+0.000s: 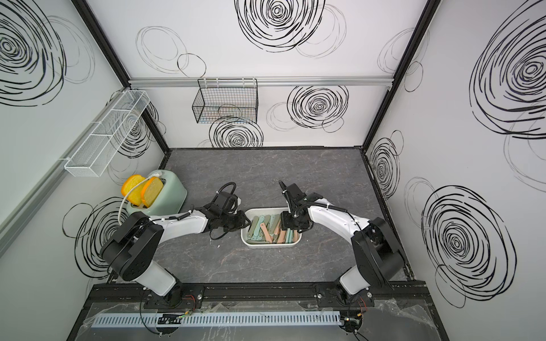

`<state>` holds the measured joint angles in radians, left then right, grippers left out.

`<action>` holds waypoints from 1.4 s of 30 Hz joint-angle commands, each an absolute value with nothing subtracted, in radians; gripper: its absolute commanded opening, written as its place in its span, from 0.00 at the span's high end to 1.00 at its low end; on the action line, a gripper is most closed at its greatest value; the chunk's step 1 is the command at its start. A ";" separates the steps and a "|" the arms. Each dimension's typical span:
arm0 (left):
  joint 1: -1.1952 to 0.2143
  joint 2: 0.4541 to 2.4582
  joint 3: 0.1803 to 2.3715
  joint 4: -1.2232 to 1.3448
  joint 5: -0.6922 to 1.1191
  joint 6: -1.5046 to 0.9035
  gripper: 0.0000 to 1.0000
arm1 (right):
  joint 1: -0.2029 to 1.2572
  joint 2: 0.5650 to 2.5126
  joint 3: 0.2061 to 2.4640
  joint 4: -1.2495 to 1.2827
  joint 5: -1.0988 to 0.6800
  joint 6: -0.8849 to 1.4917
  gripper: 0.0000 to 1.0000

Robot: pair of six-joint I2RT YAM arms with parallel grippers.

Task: Take the fruit knife out of the storage box
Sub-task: Move the storage box to the center of the board, then pick up the fruit knife from the storage box.

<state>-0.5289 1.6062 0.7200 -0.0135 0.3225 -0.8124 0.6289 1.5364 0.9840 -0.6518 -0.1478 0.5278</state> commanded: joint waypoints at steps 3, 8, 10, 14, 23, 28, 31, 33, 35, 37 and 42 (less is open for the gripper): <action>-0.527 1.596 0.635 0.203 0.357 -1.065 0.70 | 0.638 1.610 1.071 -0.655 -0.146 0.505 0.41; -0.556 1.653 0.681 0.239 0.396 -1.098 0.69 | 0.638 1.682 1.146 -0.683 -0.130 0.487 0.44; -0.571 1.665 0.736 0.186 0.393 -1.049 0.69 | 0.640 1.703 1.172 -0.687 -0.127 0.482 0.45; -0.598 1.658 0.841 0.051 0.369 -0.942 0.64 | 0.638 1.742 1.226 -0.702 -0.103 0.472 0.46; -0.611 1.566 0.944 -0.128 0.327 -0.827 0.02 | 0.637 1.812 1.287 -0.745 -0.048 0.461 0.55; -0.596 1.517 1.009 -0.257 0.282 -0.717 0.02 | 0.637 1.813 1.284 -0.743 -0.016 0.450 0.57; -0.575 1.483 1.016 -0.304 0.268 -0.671 0.02 | 0.635 1.794 1.266 -0.733 -0.009 0.439 0.60; -0.559 1.460 1.008 -0.317 0.267 -0.658 0.02 | 0.636 1.776 1.257 -0.732 -0.002 0.432 0.61; -0.548 1.439 0.994 -0.316 0.268 -0.652 0.02 | 0.635 1.745 1.239 -0.722 0.002 0.430 0.61; -0.545 1.429 0.979 -0.313 0.270 -0.649 0.02 | 0.636 1.718 1.224 -0.718 0.008 0.428 0.60; -0.545 1.425 0.941 -0.290 0.282 -0.652 0.02 | 0.632 1.713 1.177 -0.709 -0.015 0.416 0.60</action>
